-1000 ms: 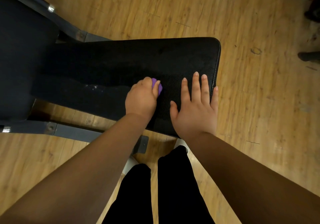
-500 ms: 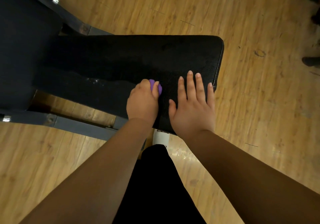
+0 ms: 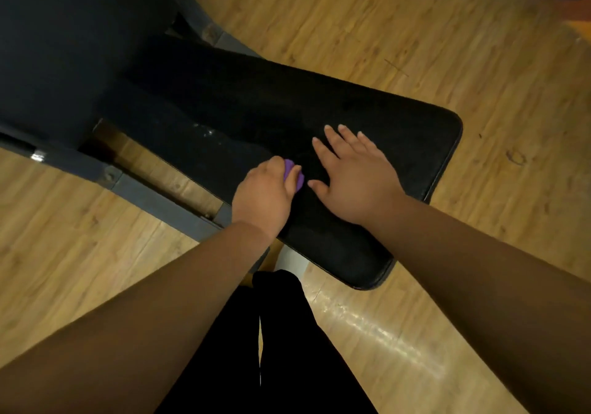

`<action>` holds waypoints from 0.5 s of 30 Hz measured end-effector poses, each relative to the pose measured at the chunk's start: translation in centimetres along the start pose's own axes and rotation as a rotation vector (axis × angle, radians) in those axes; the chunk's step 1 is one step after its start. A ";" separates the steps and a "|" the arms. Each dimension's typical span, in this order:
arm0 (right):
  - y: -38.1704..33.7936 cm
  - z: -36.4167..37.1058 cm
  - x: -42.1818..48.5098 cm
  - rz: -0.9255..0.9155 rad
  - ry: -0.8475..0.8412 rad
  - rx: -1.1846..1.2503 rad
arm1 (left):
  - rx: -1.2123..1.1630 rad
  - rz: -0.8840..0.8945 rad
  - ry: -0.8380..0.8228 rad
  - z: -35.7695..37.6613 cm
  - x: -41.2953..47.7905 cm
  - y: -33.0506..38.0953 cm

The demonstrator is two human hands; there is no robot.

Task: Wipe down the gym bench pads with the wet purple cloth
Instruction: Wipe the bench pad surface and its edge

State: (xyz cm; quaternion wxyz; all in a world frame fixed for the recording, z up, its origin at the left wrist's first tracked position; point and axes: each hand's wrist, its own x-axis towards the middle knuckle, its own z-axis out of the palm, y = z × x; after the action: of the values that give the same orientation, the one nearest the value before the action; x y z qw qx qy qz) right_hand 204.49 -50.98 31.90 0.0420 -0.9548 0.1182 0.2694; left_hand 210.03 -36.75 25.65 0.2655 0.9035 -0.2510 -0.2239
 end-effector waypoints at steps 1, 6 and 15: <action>0.3 -0.3 1.0 -0.044 -0.020 -0.014 | 0.004 0.012 0.006 0.2 -0.3 -0.1; 0.9 -0.9 4.2 -0.190 -0.074 -0.076 | 0.031 -0.066 0.082 0.5 1.6 0.0; 0.8 -0.1 4.7 -0.180 -0.051 -0.086 | 0.064 -0.092 0.067 0.2 1.7 0.1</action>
State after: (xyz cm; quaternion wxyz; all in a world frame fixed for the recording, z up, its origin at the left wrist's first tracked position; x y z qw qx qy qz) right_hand 208.20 -52.67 29.49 0.0282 -0.9553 0.0193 0.2935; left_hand 211.23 -37.88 25.04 0.2344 0.9291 -0.2071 -0.1973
